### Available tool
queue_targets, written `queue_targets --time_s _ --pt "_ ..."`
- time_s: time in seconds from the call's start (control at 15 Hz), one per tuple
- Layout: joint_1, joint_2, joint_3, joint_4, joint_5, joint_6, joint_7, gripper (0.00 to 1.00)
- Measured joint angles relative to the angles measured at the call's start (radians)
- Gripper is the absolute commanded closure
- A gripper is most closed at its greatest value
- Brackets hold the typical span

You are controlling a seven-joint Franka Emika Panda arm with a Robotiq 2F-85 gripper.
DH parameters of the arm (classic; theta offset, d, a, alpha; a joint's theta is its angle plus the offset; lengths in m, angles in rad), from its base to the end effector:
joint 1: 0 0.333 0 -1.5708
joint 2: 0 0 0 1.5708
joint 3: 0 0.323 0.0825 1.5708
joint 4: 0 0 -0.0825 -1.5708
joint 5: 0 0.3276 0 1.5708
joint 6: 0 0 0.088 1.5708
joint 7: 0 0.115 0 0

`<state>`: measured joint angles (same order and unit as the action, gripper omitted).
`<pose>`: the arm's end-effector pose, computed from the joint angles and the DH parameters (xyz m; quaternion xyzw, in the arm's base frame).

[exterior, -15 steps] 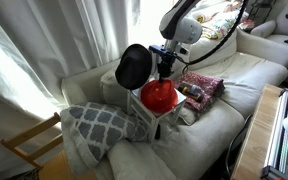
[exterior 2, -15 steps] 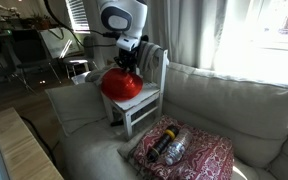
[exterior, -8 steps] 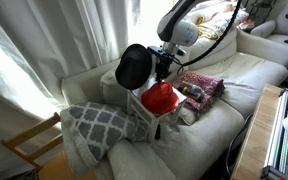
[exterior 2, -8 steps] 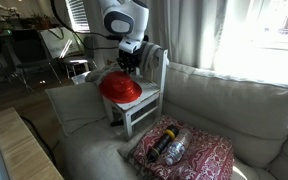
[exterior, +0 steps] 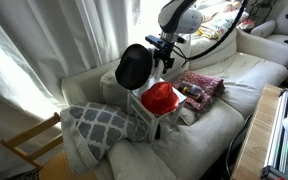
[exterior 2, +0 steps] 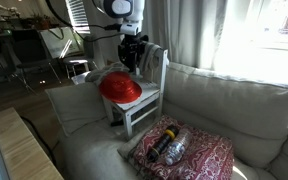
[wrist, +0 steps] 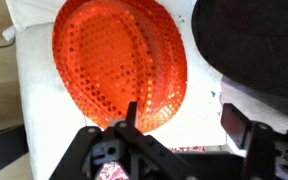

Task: Remove the caps from the chair ears starting with the orange hat and stack them on the chair seat

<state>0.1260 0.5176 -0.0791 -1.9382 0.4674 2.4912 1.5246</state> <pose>0.5941 0.0310 0.2606 -0.6029 0.7877 0.0735 0.1028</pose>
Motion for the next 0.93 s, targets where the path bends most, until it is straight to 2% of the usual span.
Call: queue_targets --time_s 0.2,0.47,0.67,0.93 --pt "0.037 -0.080 -0.028 -0.036 -0.200 -0.003 0.037 0.00" --pt "0.080 -0.192 -0.022 -0.074 -0.403 -0.003 0.037 0.00" --pt "0.101 -0.254 0.012 -0.086 -0.493 -0.001 0.031 0.00" --pt "0.111 -0.264 0.084 -0.089 -0.533 0.052 -0.050 0.00"
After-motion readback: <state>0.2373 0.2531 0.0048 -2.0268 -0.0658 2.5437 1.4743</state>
